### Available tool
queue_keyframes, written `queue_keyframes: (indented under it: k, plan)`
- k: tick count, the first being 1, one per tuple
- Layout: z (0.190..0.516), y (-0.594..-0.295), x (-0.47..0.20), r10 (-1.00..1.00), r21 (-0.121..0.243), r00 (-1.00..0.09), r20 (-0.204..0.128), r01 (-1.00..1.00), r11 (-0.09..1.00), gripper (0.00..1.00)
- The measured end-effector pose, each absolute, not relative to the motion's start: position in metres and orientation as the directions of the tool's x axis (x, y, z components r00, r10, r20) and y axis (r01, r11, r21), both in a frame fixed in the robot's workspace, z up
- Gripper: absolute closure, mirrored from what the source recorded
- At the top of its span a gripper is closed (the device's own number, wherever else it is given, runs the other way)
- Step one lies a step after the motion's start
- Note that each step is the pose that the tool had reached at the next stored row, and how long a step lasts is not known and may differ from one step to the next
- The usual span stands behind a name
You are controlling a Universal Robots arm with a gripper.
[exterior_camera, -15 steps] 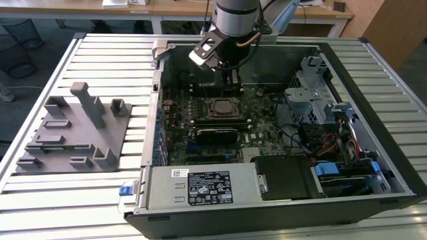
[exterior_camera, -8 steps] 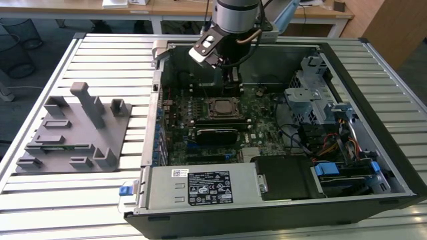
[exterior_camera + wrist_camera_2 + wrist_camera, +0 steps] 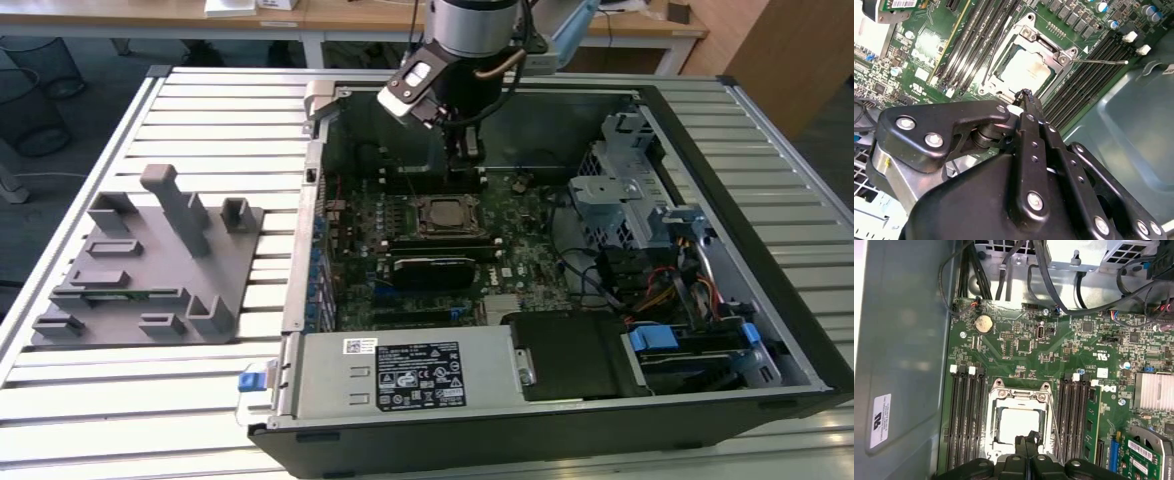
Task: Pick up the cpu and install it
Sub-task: 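Install the first cpu locking lever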
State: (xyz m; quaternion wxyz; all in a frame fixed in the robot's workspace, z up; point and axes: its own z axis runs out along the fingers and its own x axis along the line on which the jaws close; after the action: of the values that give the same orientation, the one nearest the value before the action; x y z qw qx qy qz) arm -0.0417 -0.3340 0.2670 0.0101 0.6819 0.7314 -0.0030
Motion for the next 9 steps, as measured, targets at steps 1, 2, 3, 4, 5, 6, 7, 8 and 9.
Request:
queue_keyframes:
  k: [1,2,3,4,5,6,7,8,9]
  plan:
    - [0.2682,-0.3340,-0.0417,0.997,0.009,-0.070,-0.019,0.997,0.070,0.89]
    - [0.2693,-0.3340,-0.0417,0.997,0.009,-0.070,-0.019,0.997,0.070,0.89]
    - [0.2704,-0.3340,-0.0417,0.997,0.009,-0.070,-0.019,0.997,0.070,0.89]
    - [0.2715,-0.3340,-0.0417,0.997,0.009,-0.070,-0.019,0.997,0.070,0.89]
    - [0.2725,-0.3340,-0.0417,0.997,0.009,-0.070,-0.019,0.997,0.070,0.89]
    - [0.2734,-0.3340,-0.0417,0.997,0.009,-0.070,-0.019,0.997,0.070,0.89]
    - [0.2744,-0.3340,-0.0417,0.997,0.009,-0.070,-0.019,0.997,0.070,0.89]
    - [0.2753,-0.3340,-0.0417,0.997,0.009,-0.070,-0.019,0.997,0.070,0.89]
    - [0.2761,-0.3340,-0.0417,0.997,0.009,-0.070,-0.019,0.997,0.070,0.89]
